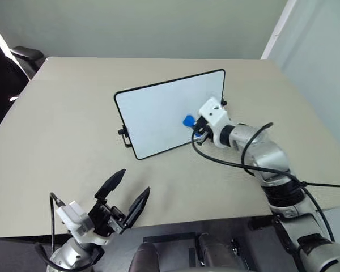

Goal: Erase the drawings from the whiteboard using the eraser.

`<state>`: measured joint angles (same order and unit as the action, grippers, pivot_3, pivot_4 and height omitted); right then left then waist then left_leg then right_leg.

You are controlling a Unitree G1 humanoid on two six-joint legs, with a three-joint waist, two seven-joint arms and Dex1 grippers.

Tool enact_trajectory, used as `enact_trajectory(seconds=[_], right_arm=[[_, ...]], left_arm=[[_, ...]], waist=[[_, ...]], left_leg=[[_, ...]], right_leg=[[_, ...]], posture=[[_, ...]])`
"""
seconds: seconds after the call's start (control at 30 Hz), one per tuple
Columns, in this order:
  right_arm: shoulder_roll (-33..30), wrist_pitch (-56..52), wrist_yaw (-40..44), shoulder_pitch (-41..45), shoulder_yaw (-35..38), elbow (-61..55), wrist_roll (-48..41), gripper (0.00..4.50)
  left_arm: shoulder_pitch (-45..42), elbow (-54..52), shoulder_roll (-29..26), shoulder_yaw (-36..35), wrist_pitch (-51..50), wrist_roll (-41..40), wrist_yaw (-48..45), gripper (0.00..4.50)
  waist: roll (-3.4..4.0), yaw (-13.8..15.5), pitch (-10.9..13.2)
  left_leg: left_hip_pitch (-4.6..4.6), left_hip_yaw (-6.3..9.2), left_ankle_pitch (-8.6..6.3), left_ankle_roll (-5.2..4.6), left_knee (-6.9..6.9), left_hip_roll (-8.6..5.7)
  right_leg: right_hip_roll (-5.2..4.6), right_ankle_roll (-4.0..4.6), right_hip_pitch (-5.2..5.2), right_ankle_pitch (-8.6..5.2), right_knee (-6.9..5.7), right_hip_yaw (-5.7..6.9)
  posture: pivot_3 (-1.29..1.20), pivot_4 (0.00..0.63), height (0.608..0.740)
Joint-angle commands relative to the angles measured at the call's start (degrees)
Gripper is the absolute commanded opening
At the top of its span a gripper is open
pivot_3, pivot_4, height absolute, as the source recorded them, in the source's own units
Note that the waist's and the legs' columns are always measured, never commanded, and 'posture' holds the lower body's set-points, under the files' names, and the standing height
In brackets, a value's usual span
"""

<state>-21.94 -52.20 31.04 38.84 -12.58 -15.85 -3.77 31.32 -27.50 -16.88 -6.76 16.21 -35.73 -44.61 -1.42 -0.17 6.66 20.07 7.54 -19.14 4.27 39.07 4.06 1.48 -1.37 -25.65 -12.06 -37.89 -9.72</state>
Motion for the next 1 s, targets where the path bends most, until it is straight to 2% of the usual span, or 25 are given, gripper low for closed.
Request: enact_trajectory(seconds=[0.03,0.3,0.43,0.6,0.63,0.73,0.93,0.97,1.0], right_arm=[[-1.56,-2.58,-1.18,-1.94,5.07,-7.1,-1.58,0.24],[-2.43,-12.73,-2.7,-8.33,15.98,-18.66,-6.4,0.24],[-0.86,-20.2,-2.64,-14.69,22.01,-24.92,-10.47,0.24],[-1.21,-21.17,-3.98,-21.88,22.5,-26.51,-11.7,0.24],[-1.21,-21.05,-4.26,-22.51,22.54,-26.21,-11.82,0.82],[-1.44,-19.63,-5.16,-24.19,22.25,-25.21,-11.65,1.74],[-2.41,-18.92,-5.63,-26.26,24.61,-25.89,-12.58,3.94],[-2.33,-18.52,-5.39,-26.73,25.6,-26.63,-13.23,4.22],[-2.16,-18.15,-4.98,-27.13,26.63,-27.38,-14.1,4.22]], left_arm=[[0.04,-2.57,-0.05,-0.29,0.83,0.1,-0.02,4.5],[0.82,-3.26,0.01,0.44,1.04,0.19,-0.45,4.5],[1.16,-3.66,0.22,1.28,1.21,0.67,-0.43,4.5],[1.46,-4.19,0.31,1.97,1.33,1.04,-0.33,4.5],[1.47,-4.28,0.33,2.07,1.32,1.11,-0.32,4.5],[1.83,-4.88,0.34,2.64,1.39,1.26,-0.54,4.5],[3.03,-6.48,0.37,4.73,1.86,2.55,-0.33,4.5],[3.34,-6.83,0.29,5.18,1.96,2.88,-0.36,4.5],[3.63,-7.12,0.31,5.61,2.01,3.21,-0.25,4.5]], waist=[[-0.01,0.08,0.0],[-0.02,0.18,-0.01],[-0.03,0.23,-0.02],[-0.03,0.22,-0.02],[-0.03,0.21,-0.02],[-0.02,0.02,-0.01],[-0.02,0.07,-0.02],[-0.02,0.13,-0.02],[-0.01,0.16,-0.02]], left_leg=[[0.0,-0.01,-0.01,0.01,0.0,0.0],[-0.01,-0.06,-0.03,-0.01,0.0,0.0],[-0.01,-0.07,-0.04,-0.02,0.01,0.0],[-0.02,-0.11,-0.06,-0.05,0.02,0.0],[-0.03,-0.11,-0.06,-0.05,0.02,0.0],[-0.06,-0.11,-0.06,-0.08,0.01,0.0],[-0.05,-0.1,-0.08,-0.14,0.01,0.0],[-0.04,-0.11,-0.11,-0.18,0.01,0.0],[-0.02,-0.11,-0.13,-0.21,0.01,0.0]], right_leg=[[0.0,-0.01,0.0,-0.01,0.0,0.0],[0.03,-0.09,0.03,-0.06,0.01,0.0],[0.03,-0.13,0.04,-0.08,0.01,0.01],[0.03,-0.15,0.08,-0.1,0.01,0.0],[0.03,-0.15,0.08,-0.09,0.01,0.01],[0.05,-0.15,0.09,-0.09,-0.01,0.01],[0.05,-0.15,0.08,-0.1,0.0,0.01],[0.05,-0.16,0.08,-0.11,0.0,0.01],[0.05,-0.14,0.09,-0.16,0.0,0.01]], posture=[[0.0,0.15,0.74],[0.0,0.15,0.74],[0.0,0.15,0.74],[0.0,0.15,0.74],[0.0,0.15,0.74],[0.0,0.15,0.74],[0.0,0.15,0.74],[0.0,0.15,0.74],[0.0,0.15,0.74]])
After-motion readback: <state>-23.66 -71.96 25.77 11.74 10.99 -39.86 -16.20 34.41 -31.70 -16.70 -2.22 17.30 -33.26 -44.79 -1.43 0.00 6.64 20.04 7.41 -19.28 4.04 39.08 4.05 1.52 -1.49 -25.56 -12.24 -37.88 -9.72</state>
